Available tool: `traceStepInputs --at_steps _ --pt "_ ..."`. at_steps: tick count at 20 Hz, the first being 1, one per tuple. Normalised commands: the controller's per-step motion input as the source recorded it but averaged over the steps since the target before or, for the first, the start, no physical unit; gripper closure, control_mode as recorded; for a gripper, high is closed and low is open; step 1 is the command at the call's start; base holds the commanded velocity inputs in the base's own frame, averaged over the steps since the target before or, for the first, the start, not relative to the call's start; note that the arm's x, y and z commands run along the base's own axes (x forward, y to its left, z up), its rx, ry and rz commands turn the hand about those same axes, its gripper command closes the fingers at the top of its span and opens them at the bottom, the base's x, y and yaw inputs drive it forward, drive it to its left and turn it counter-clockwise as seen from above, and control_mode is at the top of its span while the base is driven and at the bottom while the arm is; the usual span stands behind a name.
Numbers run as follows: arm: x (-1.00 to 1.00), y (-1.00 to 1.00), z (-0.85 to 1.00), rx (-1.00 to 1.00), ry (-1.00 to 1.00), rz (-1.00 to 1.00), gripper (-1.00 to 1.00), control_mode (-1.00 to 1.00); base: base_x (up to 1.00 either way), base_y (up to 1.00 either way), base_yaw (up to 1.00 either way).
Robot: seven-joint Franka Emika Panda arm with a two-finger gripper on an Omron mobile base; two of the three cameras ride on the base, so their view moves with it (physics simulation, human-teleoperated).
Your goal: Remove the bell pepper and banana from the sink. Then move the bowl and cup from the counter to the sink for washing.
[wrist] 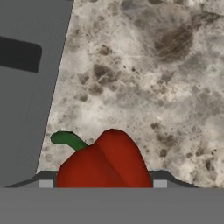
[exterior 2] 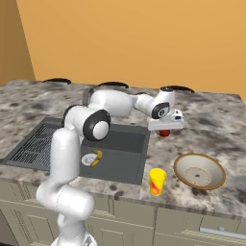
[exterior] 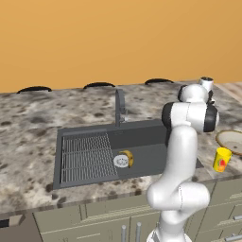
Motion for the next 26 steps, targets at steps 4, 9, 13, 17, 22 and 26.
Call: traceStepInputs --at_steps 4,9,13,17,22,26 --pt "0.18 -0.16 -0.32 0.01 0.0 0.0 1.0 -1.0 0.0 0.0 0.0" --pt "0.19 -0.14 -0.29 0.01 0.0 0.0 1.0 -1.0 0.0 0.0 0.0" --pt "0.19 -0.12 -0.31 0.0 0.02 0.0 1.0 -1.0 0.0 0.0 0.0" --pt "0.19 -0.13 -0.3 0.0 0.03 0.0 1.0 -1.0 0.0 0.0 0.0" --pt "0.16 -0.13 -0.29 0.01 0.03 0.0 1.0 -1.0 0.0 0.0 0.0" --pt "0.07 -0.1 -0.28 0.02 0.02 0.0 1.0 -1.0 0.0 0.0 0.0"
